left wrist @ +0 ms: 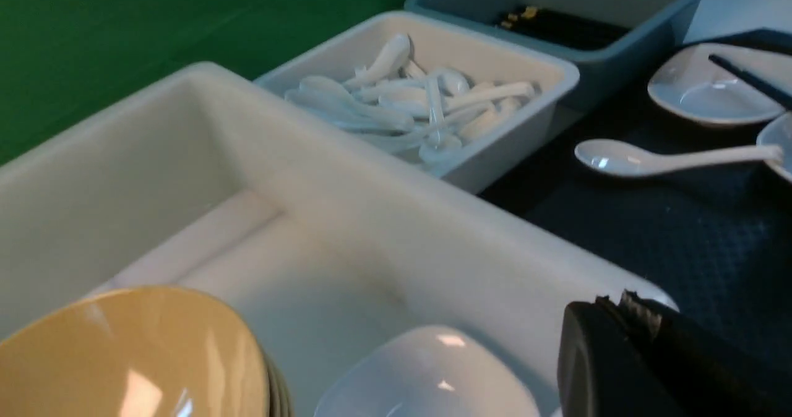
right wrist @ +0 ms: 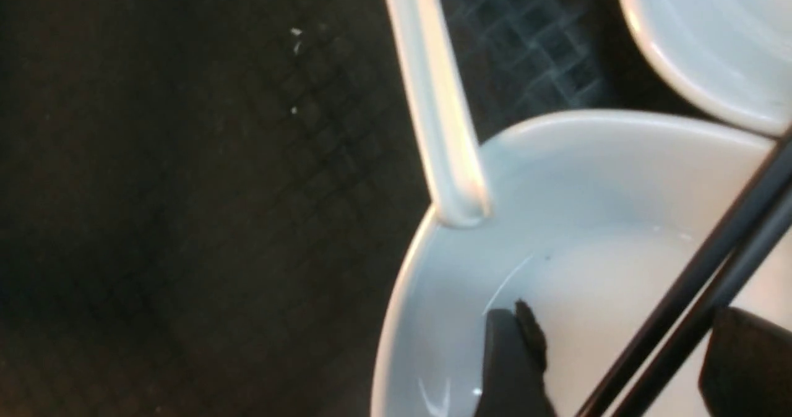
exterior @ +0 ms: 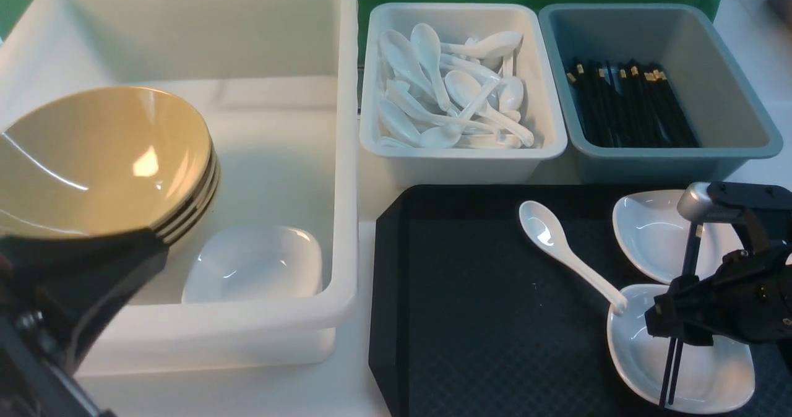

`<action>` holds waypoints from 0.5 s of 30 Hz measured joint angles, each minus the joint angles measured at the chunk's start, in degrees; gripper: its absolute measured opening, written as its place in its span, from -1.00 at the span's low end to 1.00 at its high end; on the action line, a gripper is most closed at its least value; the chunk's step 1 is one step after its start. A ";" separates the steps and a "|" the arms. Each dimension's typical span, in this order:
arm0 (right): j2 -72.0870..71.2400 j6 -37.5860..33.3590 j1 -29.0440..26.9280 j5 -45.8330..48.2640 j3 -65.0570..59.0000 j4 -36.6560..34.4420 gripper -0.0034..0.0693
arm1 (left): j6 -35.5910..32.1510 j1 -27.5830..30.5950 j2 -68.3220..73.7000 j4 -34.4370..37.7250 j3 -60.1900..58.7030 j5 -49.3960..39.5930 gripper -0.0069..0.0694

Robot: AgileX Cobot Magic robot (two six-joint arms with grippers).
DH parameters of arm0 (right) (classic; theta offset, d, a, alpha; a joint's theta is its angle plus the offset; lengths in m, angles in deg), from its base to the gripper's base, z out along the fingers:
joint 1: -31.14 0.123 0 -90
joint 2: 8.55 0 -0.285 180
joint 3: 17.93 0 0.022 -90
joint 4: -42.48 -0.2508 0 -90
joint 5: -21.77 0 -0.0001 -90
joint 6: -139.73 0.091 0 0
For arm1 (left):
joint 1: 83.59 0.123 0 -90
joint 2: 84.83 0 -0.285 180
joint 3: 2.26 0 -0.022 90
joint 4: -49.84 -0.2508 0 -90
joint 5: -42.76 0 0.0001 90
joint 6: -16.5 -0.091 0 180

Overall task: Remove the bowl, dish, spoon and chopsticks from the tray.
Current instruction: Use the right arm to grab the chopsticks

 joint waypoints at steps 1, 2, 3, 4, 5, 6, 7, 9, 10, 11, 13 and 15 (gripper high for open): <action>0.14 0.73 0.00 -0.12 0.00 0.29 0.27 | -0.01 0.00 -0.72 -0.07 -1.28 0.15 -0.84; 0.57 1.65 0.00 -0.38 0.00 0.77 0.27 | -0.01 0.00 -1.96 -0.14 -3.10 0.78 -0.84; 1.03 2.12 0.04 -0.64 0.00 1.03 0.27 | -0.01 0.00 -2.63 -0.14 -4.27 1.38 -0.84; 1.76 2.57 0.04 -1.08 0.00 1.32 0.27 | -0.01 0.00 -3.28 -0.14 -5.40 2.08 -0.84; 2.63 2.65 0.04 -1.61 0.00 1.47 0.26 | -0.01 0.00 -3.76 -0.14 -6.74 3.39 -0.84; 3.52 2.70 0.04 -2.00 0.12 1.61 0.24 | -0.01 0.00 -4.07 0.11 -8.03 5.08 -0.84; 4.55 2.70 0.04 -2.59 0.25 1.60 0.17 | -0.01 0.00 -4.34 0.51 -9.59 7.56 -0.84; 5.71 2.59 0.04 -3.76 0.36 1.60 0.01 | -0.01 0.00 -4.39 1.44 -11.06 10.78 -0.84; 5.84 2.52 0.04 -3.84 0.37 1.66 -0.01 | -0.01 0.00 -4.39 1.75 -11.16 11.05 -0.84; 6.12 2.29 0.04 -4.26 0.37 1.65 -0.17 | -0.01 0.00 -4.39 2.21 -11.56 12.54 -0.84; 6.13 1.62 0.04 -4.38 0.37 1.65 -0.35 | -0.01 0.00 -4.39 2.73 -11.70 13.53 -0.84; 5.70 -0.04 0.04 -4.20 0.37 1.65 -0.64 | -0.01 0.00 -4.39 3.09 -11.77 14.18 -0.84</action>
